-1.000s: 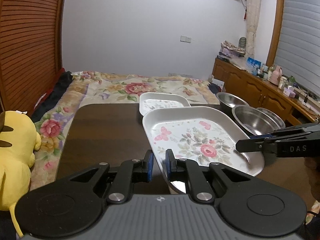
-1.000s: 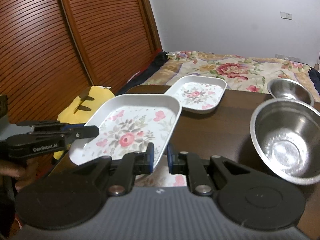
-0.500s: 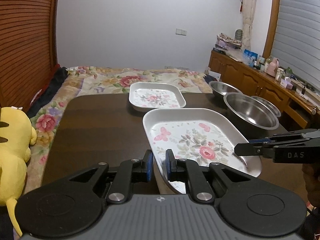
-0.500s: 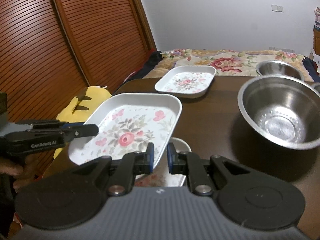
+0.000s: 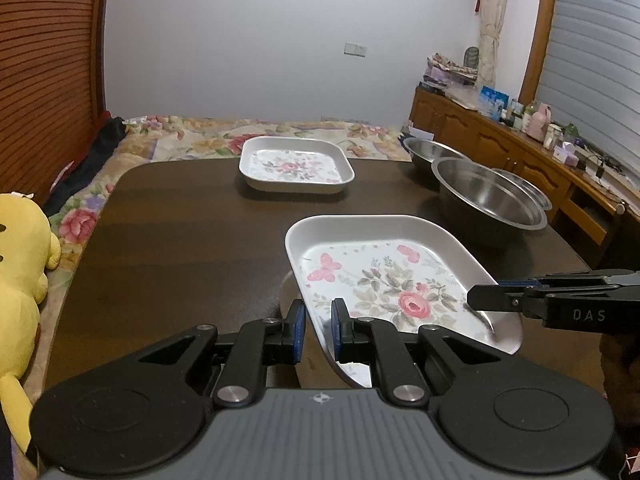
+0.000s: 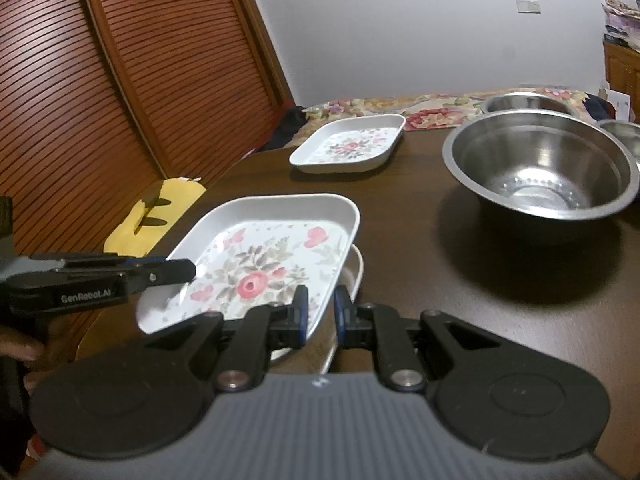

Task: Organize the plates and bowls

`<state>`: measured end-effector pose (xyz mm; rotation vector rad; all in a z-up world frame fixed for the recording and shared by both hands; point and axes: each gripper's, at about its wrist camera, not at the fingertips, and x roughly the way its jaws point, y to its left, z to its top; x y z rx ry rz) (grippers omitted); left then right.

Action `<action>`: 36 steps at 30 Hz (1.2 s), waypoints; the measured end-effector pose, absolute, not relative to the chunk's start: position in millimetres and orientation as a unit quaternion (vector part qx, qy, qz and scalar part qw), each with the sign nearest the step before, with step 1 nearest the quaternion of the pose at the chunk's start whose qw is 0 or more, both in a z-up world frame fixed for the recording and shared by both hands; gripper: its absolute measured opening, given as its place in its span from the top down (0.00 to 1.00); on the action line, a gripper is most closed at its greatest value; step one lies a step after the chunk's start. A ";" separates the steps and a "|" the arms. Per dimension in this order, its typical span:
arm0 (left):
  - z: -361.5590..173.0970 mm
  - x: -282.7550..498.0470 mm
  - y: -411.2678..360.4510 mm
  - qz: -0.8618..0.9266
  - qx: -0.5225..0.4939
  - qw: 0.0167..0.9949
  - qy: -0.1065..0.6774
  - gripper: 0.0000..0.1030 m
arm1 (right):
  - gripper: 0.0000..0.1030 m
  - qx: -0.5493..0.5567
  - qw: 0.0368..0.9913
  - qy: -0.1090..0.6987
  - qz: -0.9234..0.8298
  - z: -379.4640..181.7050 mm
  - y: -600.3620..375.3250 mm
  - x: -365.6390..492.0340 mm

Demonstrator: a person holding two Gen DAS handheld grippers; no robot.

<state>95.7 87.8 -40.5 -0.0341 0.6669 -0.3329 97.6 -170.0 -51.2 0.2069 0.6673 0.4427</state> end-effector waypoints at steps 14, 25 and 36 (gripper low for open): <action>-54.5 85.8 81.9 -0.150 -0.002 0.929 0.339 0.86 | 0.85 0.104 0.917 0.320 0.215 -60.0 -169.8 89.2; -57.8 85.8 79.6 -0.147 0.008 0.932 0.332 0.86 | 0.84 0.094 0.921 0.314 0.209 -64.2 -163.9 86.5; -62.6 83.4 80.2 -0.134 0.017 0.936 0.325 0.82 | 0.83 0.087 0.923 0.311 0.209 -68.4 -162.2 84.8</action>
